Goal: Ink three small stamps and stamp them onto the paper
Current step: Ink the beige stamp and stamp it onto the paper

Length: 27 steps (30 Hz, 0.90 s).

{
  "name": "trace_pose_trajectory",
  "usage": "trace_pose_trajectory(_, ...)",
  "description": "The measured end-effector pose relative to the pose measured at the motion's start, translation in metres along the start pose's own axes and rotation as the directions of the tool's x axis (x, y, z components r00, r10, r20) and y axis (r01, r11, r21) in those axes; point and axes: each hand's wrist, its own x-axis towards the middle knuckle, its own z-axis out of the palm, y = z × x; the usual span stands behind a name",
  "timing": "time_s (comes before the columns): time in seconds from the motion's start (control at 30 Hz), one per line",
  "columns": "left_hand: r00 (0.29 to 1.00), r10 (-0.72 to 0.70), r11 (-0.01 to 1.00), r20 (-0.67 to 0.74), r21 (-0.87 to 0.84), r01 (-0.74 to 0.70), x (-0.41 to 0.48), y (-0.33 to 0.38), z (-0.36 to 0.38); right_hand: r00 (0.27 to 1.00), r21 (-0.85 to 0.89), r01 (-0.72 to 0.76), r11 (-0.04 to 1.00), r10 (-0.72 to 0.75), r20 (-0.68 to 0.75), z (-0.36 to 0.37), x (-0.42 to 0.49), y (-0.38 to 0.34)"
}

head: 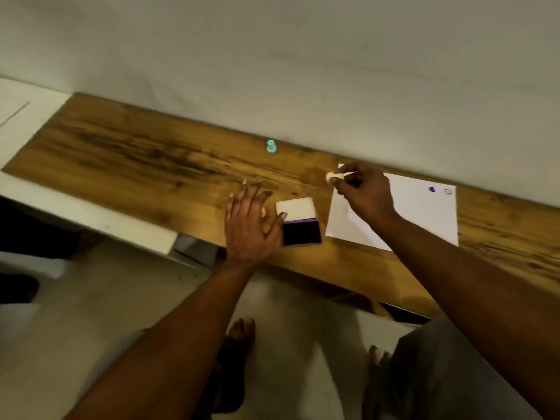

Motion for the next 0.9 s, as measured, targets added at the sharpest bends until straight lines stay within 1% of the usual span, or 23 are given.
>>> trace_pose_trajectory(0.07,0.995,-0.091,0.996,-0.050,0.003,0.092,-0.012,-0.033,-0.013,0.993,-0.043,0.090,0.995,-0.087,0.074,0.037,-0.004,-0.021)
trace_pose_trajectory(0.17,0.968,-0.252,0.968,-0.008,0.019,0.252,-0.024,-0.062,-0.018,0.967,-0.130,0.206,0.970,-0.181,0.181,0.084,-0.009,-0.043)
trace_pose_trajectory(0.23,0.950,-0.313,0.950,0.001,0.005,0.313,-0.021,-0.070,-0.017,0.940,-0.223,0.288,0.931,-0.230,0.251,0.110,-0.010,-0.055)
trace_pose_trajectory(0.37,0.934,-0.351,0.936,0.071,-0.006,0.352,-0.005,-0.081,-0.010,0.903,-0.434,0.399,0.808,-0.266,0.336,0.146,-0.006,-0.073)
trace_pose_trajectory(0.43,0.925,-0.371,0.927,0.081,-0.030,0.374,-0.002,-0.083,-0.006,0.892,-0.505,0.431,0.748,-0.269,0.363,0.157,-0.004,-0.075)
trace_pose_trajectory(0.6,0.914,-0.394,0.914,0.096,-0.064,0.400,0.004,-0.087,0.003,0.868,-0.553,0.466,0.691,-0.234,0.438,0.175,0.001,-0.077)
trace_pose_trajectory(0.9,0.915,-0.390,0.920,0.099,-0.002,0.392,0.008,-0.093,0.008,0.856,-0.654,0.505,0.563,-0.228,0.465,0.193,0.006,-0.078)
